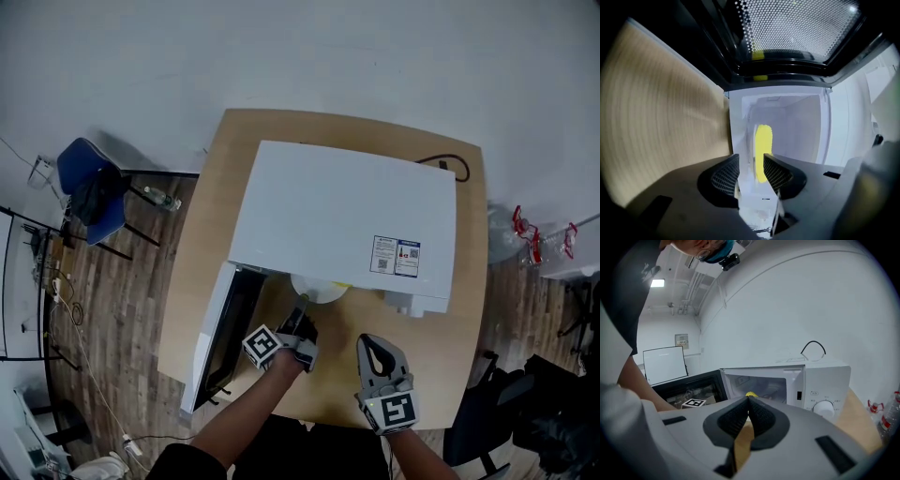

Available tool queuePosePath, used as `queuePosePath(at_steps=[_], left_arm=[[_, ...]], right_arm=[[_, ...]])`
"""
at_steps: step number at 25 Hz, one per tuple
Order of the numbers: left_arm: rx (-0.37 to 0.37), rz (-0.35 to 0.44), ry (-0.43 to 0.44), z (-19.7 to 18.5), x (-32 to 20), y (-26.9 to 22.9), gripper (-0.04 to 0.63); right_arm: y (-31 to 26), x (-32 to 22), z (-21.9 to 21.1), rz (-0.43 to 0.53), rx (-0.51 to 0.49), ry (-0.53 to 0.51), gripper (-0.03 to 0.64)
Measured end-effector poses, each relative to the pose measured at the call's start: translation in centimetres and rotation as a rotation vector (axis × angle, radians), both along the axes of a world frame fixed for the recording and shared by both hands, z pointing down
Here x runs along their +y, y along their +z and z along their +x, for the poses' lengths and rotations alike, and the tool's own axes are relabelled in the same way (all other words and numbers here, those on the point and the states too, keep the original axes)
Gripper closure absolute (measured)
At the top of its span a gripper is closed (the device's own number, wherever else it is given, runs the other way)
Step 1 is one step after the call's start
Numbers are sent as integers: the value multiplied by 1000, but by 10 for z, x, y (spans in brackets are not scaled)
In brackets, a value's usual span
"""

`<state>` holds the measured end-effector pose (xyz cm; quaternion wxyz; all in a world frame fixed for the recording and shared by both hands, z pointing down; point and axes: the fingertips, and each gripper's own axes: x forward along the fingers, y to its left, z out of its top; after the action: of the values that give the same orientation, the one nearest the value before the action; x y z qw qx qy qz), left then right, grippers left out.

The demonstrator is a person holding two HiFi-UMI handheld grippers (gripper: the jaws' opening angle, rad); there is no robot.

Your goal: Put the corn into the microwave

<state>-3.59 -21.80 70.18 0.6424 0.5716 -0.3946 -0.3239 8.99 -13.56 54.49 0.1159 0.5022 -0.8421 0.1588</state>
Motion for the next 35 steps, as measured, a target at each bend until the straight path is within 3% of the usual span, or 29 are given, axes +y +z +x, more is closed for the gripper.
queuePosePath(at_steps=[8, 14, 20, 35], left_arm=[[-11, 22, 22, 2, 13, -5, 464], [-53, -39, 9, -1, 12, 6, 482], [-68, -18, 2, 3, 5, 1, 569], [-93, -35, -78, 7, -22, 3, 572]], right_arm=[[1, 19, -6, -7, -5, 8, 557], [1, 23, -2, -11, 7, 11, 557], [1, 15, 10, -4, 16, 23, 557], [0, 0, 11, -6, -10, 11, 557]])
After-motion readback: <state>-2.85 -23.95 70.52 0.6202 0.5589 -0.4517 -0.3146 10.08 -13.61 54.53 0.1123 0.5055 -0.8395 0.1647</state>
